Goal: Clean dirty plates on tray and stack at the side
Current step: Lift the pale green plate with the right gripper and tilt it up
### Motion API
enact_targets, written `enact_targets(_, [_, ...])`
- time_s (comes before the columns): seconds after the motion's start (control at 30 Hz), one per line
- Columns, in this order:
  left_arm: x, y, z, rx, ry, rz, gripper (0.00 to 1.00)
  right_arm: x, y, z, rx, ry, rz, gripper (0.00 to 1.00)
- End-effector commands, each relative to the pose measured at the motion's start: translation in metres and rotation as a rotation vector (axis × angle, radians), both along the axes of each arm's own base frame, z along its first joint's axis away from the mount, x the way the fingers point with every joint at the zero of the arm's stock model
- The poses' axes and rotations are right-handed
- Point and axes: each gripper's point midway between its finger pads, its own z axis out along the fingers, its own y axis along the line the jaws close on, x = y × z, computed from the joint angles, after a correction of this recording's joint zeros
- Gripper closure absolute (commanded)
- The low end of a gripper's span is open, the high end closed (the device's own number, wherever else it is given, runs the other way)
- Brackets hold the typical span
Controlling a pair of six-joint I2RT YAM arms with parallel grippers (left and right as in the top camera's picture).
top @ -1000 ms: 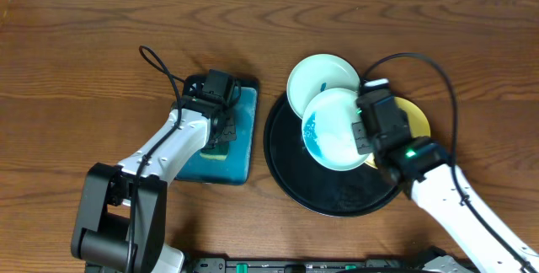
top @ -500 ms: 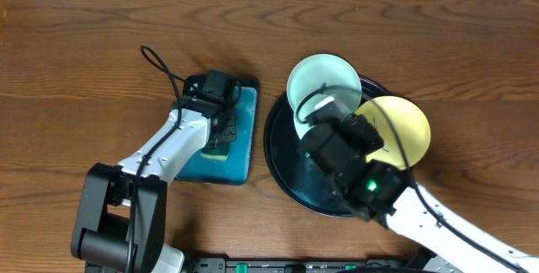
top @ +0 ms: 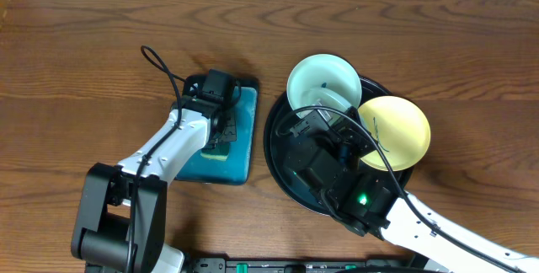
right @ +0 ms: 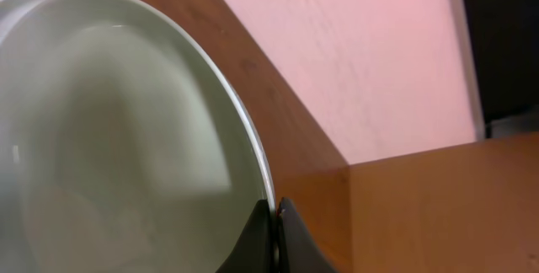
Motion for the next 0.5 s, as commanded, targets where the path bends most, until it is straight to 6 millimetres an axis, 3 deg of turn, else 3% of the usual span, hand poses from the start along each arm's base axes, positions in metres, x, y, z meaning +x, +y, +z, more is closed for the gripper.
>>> enact_targets(0.0, [-0.0058,0.0024,-0.0056,0.005,0.02,-0.006,0.92,-0.0007,0.0005,0.0209,-0.047,-0.047,0.0,0.99])
enact_targets(0.47, [-0.0064,0.0027,-0.0058,0.006,0.023,-0.006,0.91,0.0002,0.0004,0.0224,-0.038,-0.055,-0.005,0.99])
